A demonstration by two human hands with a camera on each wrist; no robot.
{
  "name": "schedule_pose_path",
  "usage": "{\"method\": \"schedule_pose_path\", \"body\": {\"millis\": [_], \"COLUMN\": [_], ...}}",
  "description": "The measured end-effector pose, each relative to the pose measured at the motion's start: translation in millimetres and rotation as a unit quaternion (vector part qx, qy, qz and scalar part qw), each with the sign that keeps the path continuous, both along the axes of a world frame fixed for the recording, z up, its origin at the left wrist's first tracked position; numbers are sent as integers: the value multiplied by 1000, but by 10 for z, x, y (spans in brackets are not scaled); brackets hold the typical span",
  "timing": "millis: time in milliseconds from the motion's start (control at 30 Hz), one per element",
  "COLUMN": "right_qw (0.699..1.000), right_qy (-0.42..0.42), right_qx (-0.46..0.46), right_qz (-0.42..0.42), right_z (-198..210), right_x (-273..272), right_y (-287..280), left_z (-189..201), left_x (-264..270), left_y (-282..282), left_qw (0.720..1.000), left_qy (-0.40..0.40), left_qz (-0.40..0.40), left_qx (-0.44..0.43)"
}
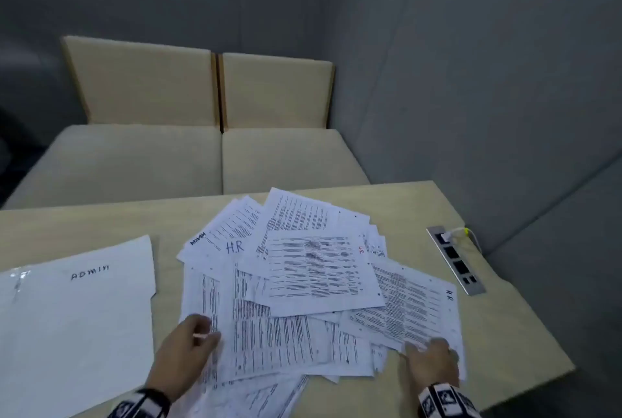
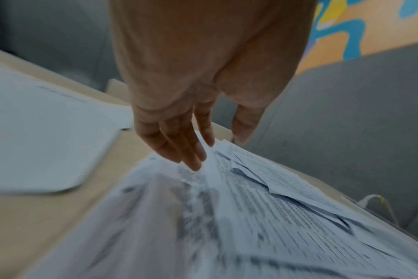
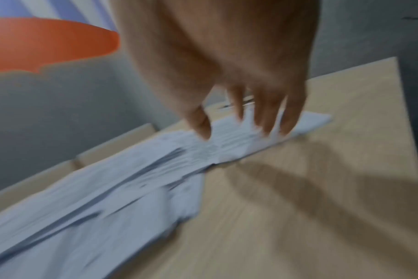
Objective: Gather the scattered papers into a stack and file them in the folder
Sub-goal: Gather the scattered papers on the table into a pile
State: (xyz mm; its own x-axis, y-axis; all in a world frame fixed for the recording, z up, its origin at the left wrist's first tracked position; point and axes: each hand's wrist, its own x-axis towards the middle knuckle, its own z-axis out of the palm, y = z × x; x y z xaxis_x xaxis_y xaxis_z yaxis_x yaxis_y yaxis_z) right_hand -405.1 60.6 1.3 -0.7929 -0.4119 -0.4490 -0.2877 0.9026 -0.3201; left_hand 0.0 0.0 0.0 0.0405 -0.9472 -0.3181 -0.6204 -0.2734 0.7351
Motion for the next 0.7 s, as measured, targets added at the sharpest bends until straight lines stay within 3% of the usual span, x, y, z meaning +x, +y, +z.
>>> {"method": "schedule_pose_path", "body": {"millis": [100, 200, 300, 367, 433, 567, 633, 700], "right_qw": [991, 991, 999, 995, 982, 952, 943, 950], "right_qy": [18, 21, 18, 17, 33, 15, -20, -60], "right_qx": [104, 121, 49, 44, 43, -12, -67, -166], "right_qz": [-82, -56, -5, 84, 180, 306, 325, 256], "right_z": [-33, -66, -144, -163, -166, -230, -260, -253], "right_x": [-372, -594, -693, -667, -580, -324, -206, -165], "right_y": [-80, -215, -451, -627, -798, -1144, -1287, -1403], "left_z": [-30, -53, -120, -146, -168, -231, -255, -247], "left_x": [-260, -615, -908, -1077, -1223, -1366, -1334, -1226], "left_y": [-317, -624, -867, -950, -964, -900, -850, -845], "left_qw": [999, 997, 994, 990, 987, 991, 992, 992], "left_qy": [-44, -75, -97, -111, -124, -72, -77, -96], "left_qz": [-9, -9, 12, 36, 54, 70, 40, 37], "left_qx": [-16, 3, 56, 77, 89, 91, 89, 79]}}
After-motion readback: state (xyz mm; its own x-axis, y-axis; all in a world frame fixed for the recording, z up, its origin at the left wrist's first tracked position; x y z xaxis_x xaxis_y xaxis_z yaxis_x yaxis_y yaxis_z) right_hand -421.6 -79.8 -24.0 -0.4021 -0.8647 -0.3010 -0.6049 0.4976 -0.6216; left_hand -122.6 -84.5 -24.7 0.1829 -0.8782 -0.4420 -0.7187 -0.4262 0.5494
